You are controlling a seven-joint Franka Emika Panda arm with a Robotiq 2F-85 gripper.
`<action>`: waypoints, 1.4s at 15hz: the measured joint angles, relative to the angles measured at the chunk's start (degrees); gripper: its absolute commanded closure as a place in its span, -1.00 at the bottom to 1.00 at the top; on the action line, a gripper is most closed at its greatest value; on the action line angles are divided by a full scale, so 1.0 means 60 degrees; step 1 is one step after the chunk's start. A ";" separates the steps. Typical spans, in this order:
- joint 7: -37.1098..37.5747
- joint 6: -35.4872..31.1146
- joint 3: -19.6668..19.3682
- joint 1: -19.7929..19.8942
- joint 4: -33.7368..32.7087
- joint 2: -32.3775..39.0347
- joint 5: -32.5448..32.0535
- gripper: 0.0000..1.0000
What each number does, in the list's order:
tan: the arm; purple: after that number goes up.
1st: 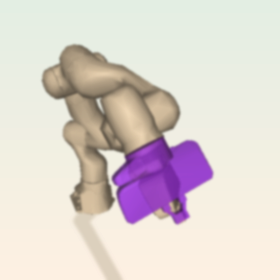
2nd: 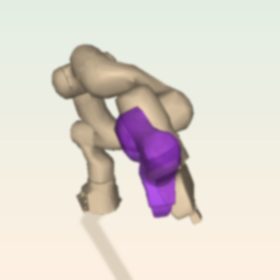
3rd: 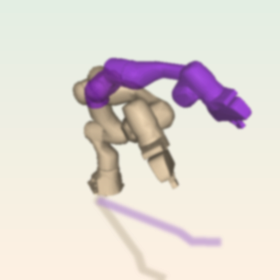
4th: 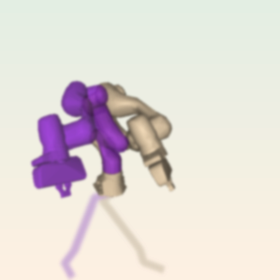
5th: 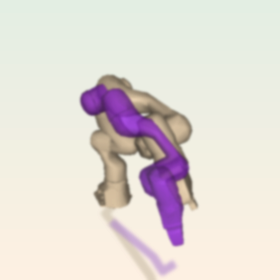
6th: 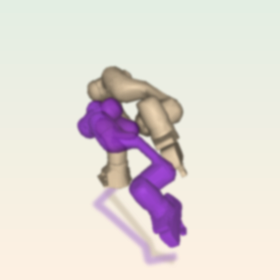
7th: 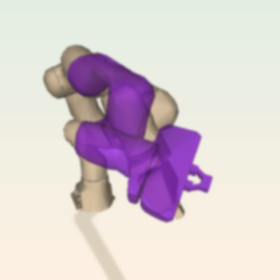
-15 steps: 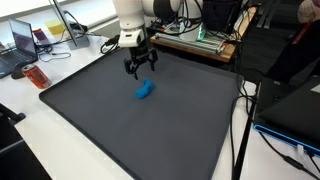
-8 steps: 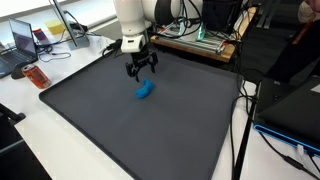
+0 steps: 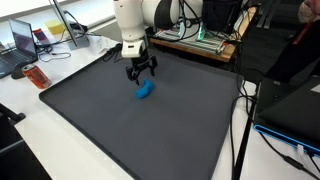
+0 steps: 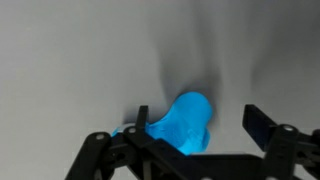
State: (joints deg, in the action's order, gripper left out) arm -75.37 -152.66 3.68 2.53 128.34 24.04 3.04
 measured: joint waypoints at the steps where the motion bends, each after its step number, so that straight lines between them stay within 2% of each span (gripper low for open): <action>1: 0.0000 0.0000 0.0002 0.0001 -0.0040 0.0044 -0.0018 -0.17; 5: 0.0000 0.0000 0.0014 0.0002 -0.0187 0.0203 -0.0123 0.42; 6: 0.0000 0.0000 0.0014 0.0002 -0.0210 0.0228 -0.0162 0.49; 7: 0.0000 0.0000 0.0015 0.0003 -0.0222 0.0242 -0.0195 0.54; 9: 0.0000 0.0015 0.0015 0.0003 -0.0221 0.0245 -0.0252 0.46; 12: 0.0000 0.0029 0.0015 0.0005 -0.0222 0.0247 -0.0414 0.13; 13: 0.0000 0.0032 0.0015 0.0005 -0.0222 0.0253 -0.0471 0.11; 14: 0.0000 0.0038 0.0015 0.0006 -0.0222 0.0264 -0.0540 0.19; 17: 0.0000 0.0053 0.0015 0.0006 -0.0222 0.0319 -0.0733 0.61; 18: 0.0000 0.0053 0.0015 0.0006 -0.0223 0.0338 -0.0788 0.88; 19: 0.0000 0.0053 0.0015 0.0006 -0.0233 0.0352 -0.0843 1.00; 21: 0.0000 0.0060 0.0013 0.0007 -0.0243 0.0352 -0.0952 0.93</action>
State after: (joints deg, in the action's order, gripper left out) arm -75.37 -152.30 3.76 2.57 126.88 26.15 -2.68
